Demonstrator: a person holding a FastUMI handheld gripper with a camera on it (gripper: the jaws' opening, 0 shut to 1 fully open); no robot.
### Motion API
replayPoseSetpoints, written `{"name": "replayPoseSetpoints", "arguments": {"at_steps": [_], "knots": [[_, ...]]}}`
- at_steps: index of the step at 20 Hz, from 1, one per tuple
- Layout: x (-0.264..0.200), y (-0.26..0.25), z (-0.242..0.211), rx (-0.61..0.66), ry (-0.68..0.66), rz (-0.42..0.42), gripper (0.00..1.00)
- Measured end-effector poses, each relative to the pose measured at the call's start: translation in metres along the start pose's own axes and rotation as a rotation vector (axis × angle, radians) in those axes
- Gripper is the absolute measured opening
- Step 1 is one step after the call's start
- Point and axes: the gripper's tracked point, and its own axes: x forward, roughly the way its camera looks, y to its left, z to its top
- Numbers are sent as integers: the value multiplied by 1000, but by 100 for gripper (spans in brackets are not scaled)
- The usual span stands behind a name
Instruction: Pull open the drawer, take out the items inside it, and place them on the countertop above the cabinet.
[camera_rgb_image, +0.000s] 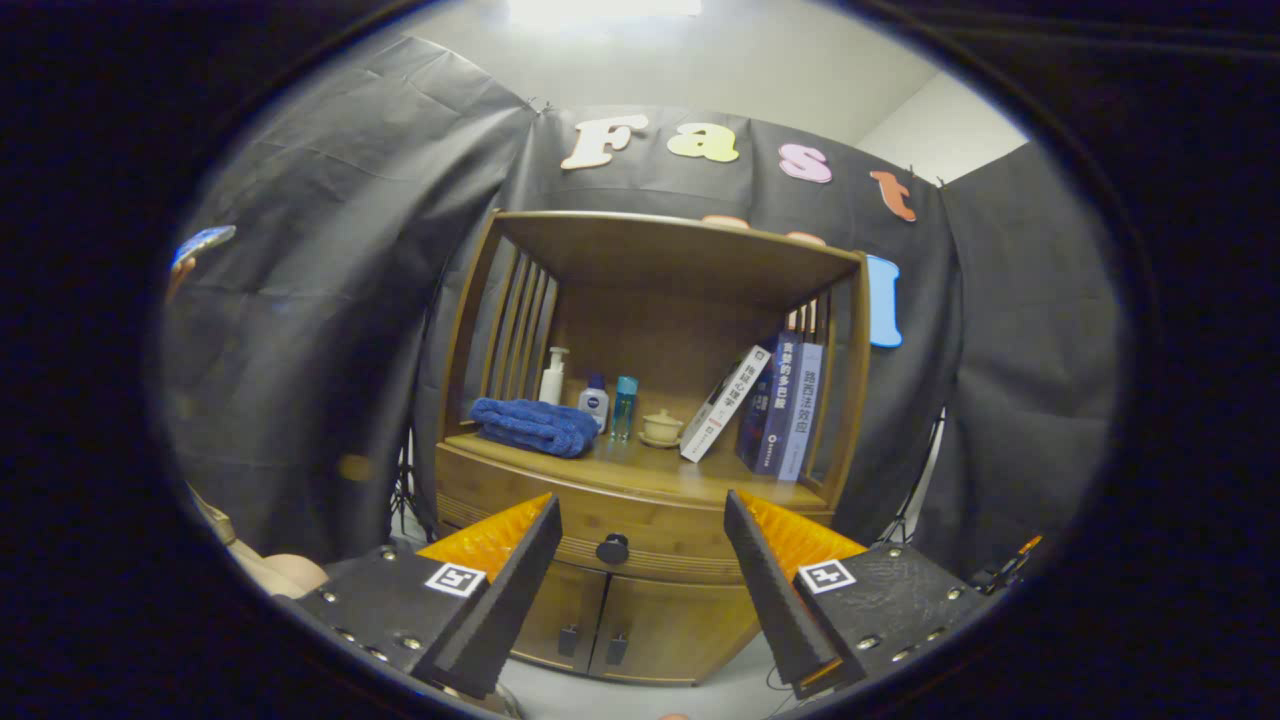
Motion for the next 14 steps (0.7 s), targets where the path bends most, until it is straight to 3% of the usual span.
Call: {"name": "replayPoseSetpoints", "arguments": {"at_steps": [6,11,13,14], "knots": [[72,19,-54,-11,87,33,98],[119,27,-124,-10,257,49,70],[133,28,-149,14,306,43,71],[139,26,-156,22,308,42,66]]}}
